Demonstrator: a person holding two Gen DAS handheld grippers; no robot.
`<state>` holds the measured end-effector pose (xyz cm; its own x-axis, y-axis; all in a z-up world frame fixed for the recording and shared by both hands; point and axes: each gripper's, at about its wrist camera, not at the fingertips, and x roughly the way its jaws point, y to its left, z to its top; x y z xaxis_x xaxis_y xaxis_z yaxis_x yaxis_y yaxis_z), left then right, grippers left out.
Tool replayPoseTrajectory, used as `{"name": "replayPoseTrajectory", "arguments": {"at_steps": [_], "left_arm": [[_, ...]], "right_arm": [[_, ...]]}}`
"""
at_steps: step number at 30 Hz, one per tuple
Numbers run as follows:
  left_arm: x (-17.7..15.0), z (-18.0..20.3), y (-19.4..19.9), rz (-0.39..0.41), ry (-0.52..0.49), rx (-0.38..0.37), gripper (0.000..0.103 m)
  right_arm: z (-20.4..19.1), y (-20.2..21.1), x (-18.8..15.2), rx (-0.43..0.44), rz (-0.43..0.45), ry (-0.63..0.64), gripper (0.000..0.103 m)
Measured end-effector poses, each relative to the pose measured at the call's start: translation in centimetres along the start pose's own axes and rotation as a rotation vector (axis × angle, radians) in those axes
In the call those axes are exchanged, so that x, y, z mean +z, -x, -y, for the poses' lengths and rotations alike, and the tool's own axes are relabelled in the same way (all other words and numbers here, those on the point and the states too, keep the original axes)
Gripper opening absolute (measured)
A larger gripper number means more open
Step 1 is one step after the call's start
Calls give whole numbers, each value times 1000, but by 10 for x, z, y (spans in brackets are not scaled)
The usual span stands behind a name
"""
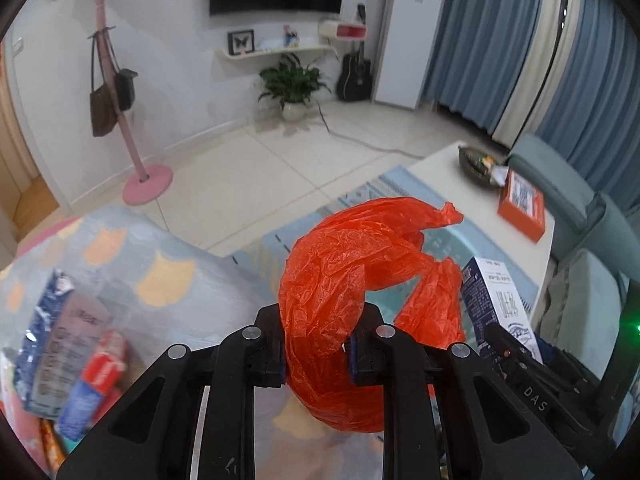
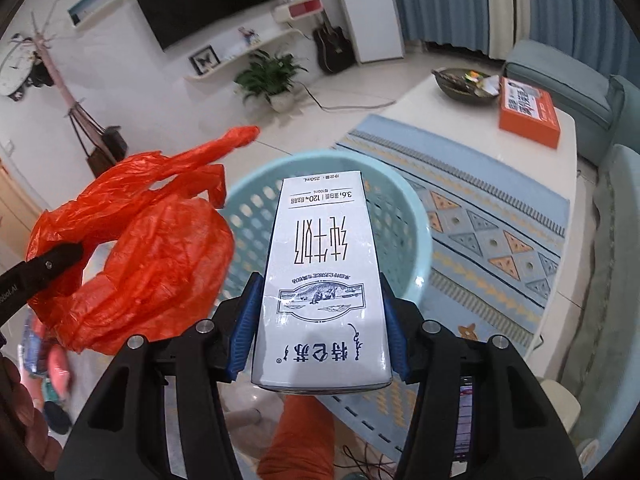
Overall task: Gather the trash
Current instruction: 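Carry bag and carton over the blue basket and open both tools, then grasp the red-white paper cup with the left tool while the right tool grasps the plastic milk bottle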
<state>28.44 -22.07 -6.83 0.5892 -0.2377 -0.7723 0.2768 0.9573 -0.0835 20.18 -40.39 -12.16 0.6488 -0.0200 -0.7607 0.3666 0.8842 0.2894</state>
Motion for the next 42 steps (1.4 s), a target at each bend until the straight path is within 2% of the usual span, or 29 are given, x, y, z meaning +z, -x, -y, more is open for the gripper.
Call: {"name": "replayPoseTrajectory", "arguments": {"at_steps": [2,6,9,15,23,27,33,37,42], "left_arm": [[0,3,-9,-17,-3,-2,22],[-5,12,-12,-2,-32,1,54],[-9,18,-3,27,-49,-32,64],[-14,22,29,106,-40,-128,68],[-37,4,97,228,0,-161,68],[-56,-21,143,300,34,-119,68],[-92,-80,209,368,108,10,68],[-119,-121,243,383,156,111,73],[-170,-192,275,358,281,259,73]], "right_arm": [[4,-8,1,-7,-18,-8,52],[11,-16,3,-5,-38,-20,52],[11,-11,3,-17,-25,-11,53],[8,7,3,2,3,-3,53],[-27,57,-4,68,76,65,53],[-63,89,-13,135,122,131,53],[-125,130,-38,250,166,249,53],[-163,148,-59,309,171,325,55],[-211,157,-86,368,148,420,59]]}}
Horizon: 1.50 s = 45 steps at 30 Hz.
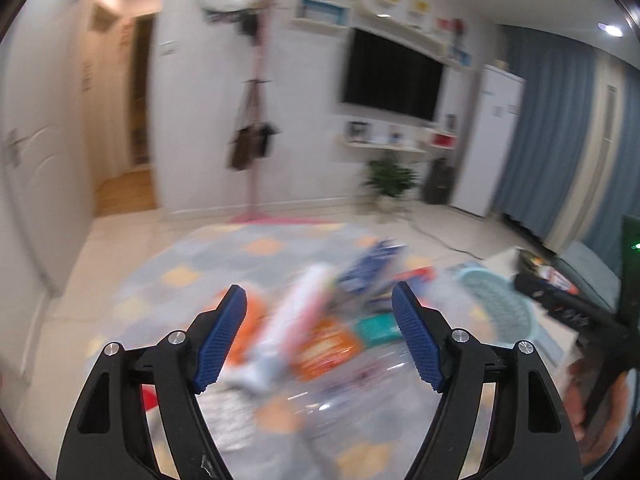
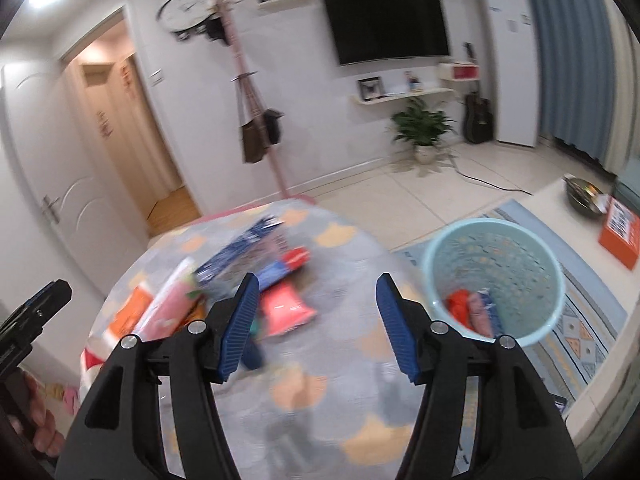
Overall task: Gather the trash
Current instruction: 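Grasp the red-white paper cup with the left tool while the right tool grasps the plastic milk bottle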
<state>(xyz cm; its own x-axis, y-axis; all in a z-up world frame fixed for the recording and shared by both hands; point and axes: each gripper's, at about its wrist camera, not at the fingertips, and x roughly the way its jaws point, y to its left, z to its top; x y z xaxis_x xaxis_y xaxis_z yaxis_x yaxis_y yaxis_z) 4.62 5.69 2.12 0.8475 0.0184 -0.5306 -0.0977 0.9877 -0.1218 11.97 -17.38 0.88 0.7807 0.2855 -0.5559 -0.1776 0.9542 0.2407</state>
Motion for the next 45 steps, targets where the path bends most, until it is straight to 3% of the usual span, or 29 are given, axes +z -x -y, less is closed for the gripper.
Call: {"name": "replayPoseTrajectory", "arguments": {"at_steps": [4,8,16,21,23,26,28,33,35,40,45], "left_arm": [[-16,-63,10,-40,75,110,78],[-38,-130,11,-113,207,159,80],[-71,-187,-11,-225,424,95,84],[-81,-191,-33,-246,489,82,85],[-79,-187,-43,-262,493,88,85],[-77,-179,-54,-273,463,124,85],[-76,-175,-57,-273,435,143,80],[-78,-175,-54,-252,433,127,80],[-80,-177,-48,-238,437,122,79],[-80,-176,-37,-206,429,117,79],[-77,-171,-23,-175,406,99,79]], "right_arm": [[-32,-7,-9,47,-29,46,64],[-57,-18,-20,74,-68,87,64],[-87,-52,-36,152,-148,152,65],[-94,-91,-38,200,-236,174,64],[-95,-99,-40,206,-258,182,57],[-95,-109,-43,239,-307,182,56],[-95,-110,-45,242,-327,189,56],[-90,-95,-52,301,-389,206,56],[-90,-85,-60,325,-406,231,57],[-105,-58,-84,393,-435,332,72],[-130,-49,-98,339,-387,448,78]]}}
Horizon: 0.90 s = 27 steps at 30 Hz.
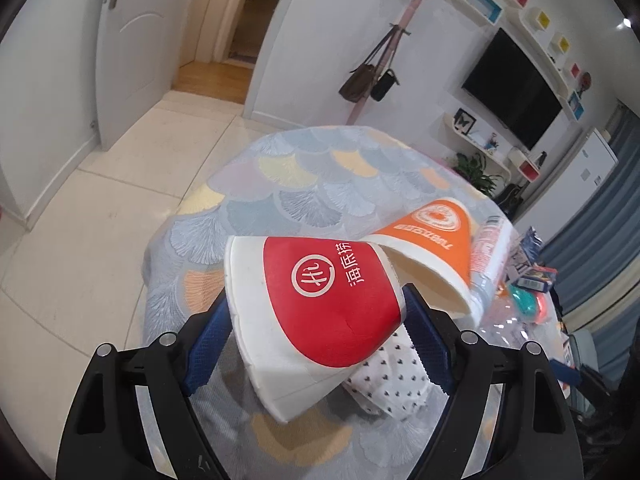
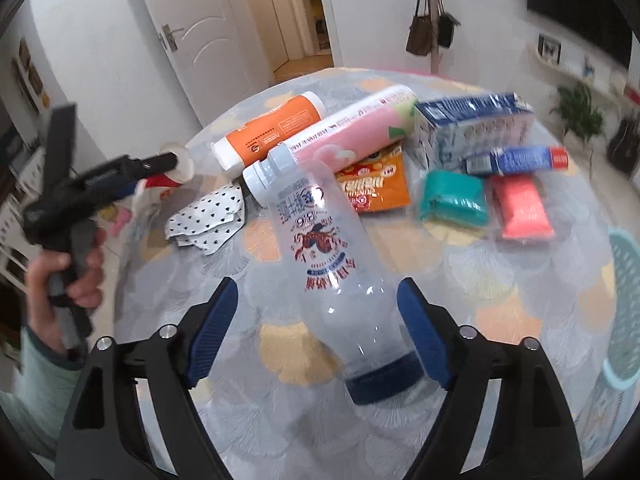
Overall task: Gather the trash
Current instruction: 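Grasp the red-white paper cup with the left tool while the right tool grasps the plastic milk bottle, then carry cup and bottle over the blue basket and open both tools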
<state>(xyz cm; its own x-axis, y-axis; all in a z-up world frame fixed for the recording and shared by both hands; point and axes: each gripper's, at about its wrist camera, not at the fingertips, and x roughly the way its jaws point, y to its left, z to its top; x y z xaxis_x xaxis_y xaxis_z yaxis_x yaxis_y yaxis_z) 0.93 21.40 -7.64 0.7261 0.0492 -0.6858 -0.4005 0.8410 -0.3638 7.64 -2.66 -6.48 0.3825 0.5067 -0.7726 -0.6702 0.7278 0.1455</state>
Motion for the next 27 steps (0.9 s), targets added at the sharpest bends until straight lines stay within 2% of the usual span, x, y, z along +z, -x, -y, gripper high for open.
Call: {"name": "replayPoseTrajectory", "arguments": {"at_steps": [6,8,10,13,19,27], "left_arm": [[2,13,19,38,-36,-31,79],[3,19,24,50,-54,-42,79],[3,26,28,59,-72,-50,79],[2,35,33,70,-95,-60,79],[3,58,42,92,-148,-86,79],[3,104,46,115,-238,-146,79]], "right_arm": [[0,-27,6,-66,-3,20,77],[-1,-35,6,-75,-6,17,72],[-3,-41,4,-73,-9,16,63],[-3,-40,1,-54,3,17,61],[-3,-17,-9,-15,69,8,58],[23,27,-11,-51,173,-57,58]]}}
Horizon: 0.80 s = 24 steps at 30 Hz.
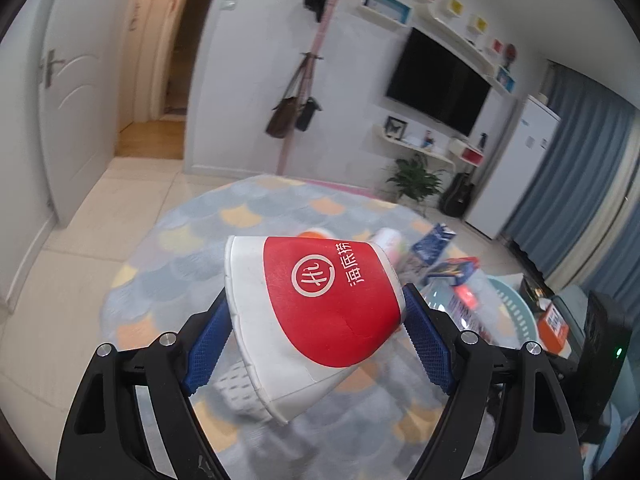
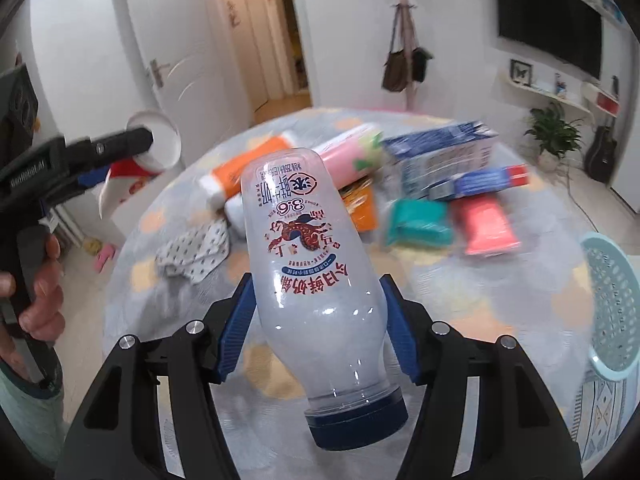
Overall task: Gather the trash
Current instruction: 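Carry cup and bottle over the blue basket and open both tools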
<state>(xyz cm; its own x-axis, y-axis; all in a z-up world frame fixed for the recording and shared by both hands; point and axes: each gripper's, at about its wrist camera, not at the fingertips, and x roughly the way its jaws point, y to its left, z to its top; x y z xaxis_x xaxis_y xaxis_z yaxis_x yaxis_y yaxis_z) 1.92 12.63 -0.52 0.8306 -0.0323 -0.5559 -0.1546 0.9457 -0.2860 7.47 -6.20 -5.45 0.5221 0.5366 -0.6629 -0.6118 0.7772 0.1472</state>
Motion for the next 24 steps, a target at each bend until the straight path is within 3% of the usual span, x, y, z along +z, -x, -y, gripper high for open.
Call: {"name": "replayPoseTrajectory", "arguments": {"at_steps": [5,12,18,24], "left_arm": [[11,37,-13,4,-65,-51,79],[21,107,-42,-4,-173,-147,79],[24,179,-76,-34,-256,-252,79],[16,255,-120,-95,-347,-336,79]], "right_arm": [[38,33,12,-87,92,-74,58],[125,73,17,-222,176,-261,58],[195,91,5,-320,195,-412,58],[263,86,-16,-431,157,-581,58]]}}
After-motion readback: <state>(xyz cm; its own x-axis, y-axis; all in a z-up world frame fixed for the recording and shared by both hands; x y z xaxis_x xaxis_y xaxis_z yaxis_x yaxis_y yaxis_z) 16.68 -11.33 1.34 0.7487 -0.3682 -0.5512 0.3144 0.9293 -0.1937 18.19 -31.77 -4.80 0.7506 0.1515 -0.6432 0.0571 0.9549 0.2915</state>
